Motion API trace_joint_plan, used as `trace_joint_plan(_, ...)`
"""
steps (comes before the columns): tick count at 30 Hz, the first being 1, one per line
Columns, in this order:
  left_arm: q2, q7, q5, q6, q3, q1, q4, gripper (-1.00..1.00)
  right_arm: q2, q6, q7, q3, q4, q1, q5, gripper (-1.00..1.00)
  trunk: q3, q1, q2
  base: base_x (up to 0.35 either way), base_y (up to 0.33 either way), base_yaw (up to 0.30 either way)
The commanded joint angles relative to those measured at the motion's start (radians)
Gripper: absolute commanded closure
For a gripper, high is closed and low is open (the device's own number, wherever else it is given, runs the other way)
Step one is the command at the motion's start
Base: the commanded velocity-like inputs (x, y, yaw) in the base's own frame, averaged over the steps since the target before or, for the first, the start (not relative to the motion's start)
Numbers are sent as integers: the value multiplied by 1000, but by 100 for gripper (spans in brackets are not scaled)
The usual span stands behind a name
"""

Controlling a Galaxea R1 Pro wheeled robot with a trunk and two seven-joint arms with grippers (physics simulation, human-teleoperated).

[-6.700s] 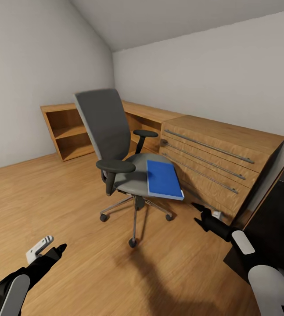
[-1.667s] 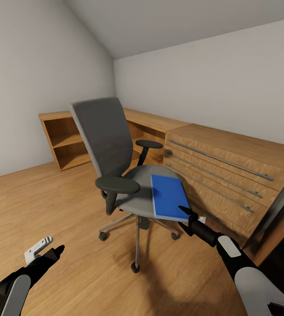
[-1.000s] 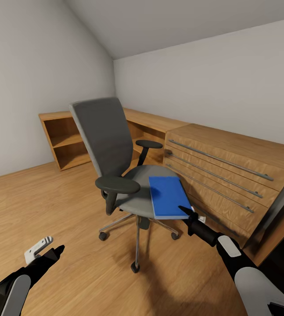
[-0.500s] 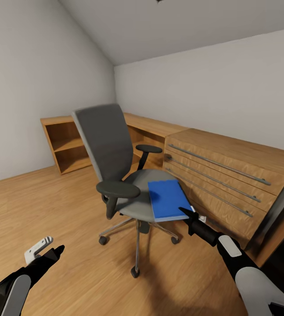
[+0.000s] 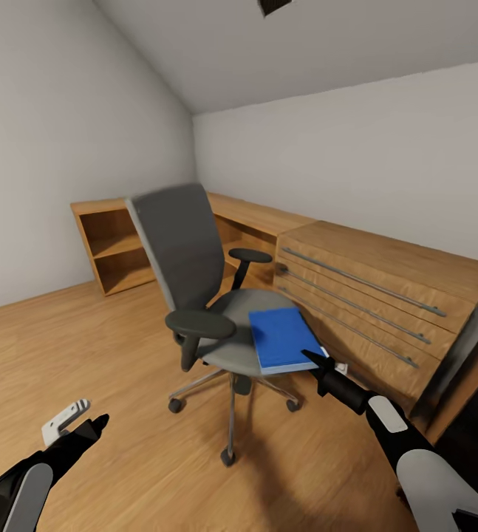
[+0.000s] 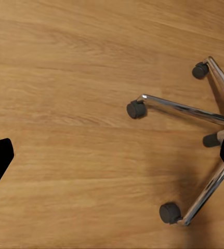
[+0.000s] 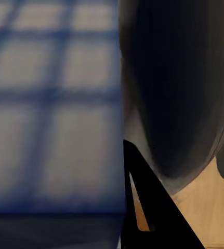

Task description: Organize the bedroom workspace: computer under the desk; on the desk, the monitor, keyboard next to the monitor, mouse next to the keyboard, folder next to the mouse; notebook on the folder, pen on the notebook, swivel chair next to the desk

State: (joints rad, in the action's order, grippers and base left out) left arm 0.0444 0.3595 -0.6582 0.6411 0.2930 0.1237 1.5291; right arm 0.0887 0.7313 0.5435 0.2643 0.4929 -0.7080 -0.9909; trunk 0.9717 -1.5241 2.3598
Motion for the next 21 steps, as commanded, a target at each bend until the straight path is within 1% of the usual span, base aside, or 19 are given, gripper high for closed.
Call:
trace_joint_plan(1,0,9,-11,3,0,1,1,-100,0,7,1,4,0,0,1,100,-2,5,-7,-298,0,0)
trace_joint_plan(5,0,9,-11,3,0,1,0,-100,0,7,2,4,4,-1,1,100,-15,20,-35,-320,0,0)
trace_joint_plan(9,1,9,-11,3,0,1,-2,-100,2,7,1,5,30,0,1,100,-27,35,-63,-288,0,0)
trace_joint_plan(14,1,9,-11,2,0,1,-7,-100,4,7,1,6,39,-1,1,100,-43,54,-98,-66,0,0)
trace_joint_plan(16,2,9,-11,2,0,1,-8,-100,15,7,1,6,41,0,1,100,-49,62,-112,-12,0,0)
trace_joint_plan(21,2,9,-11,2,-1,1,-13,-100,25,8,2,6,54,0,0,100,-65,81,-147,-4,0,0)
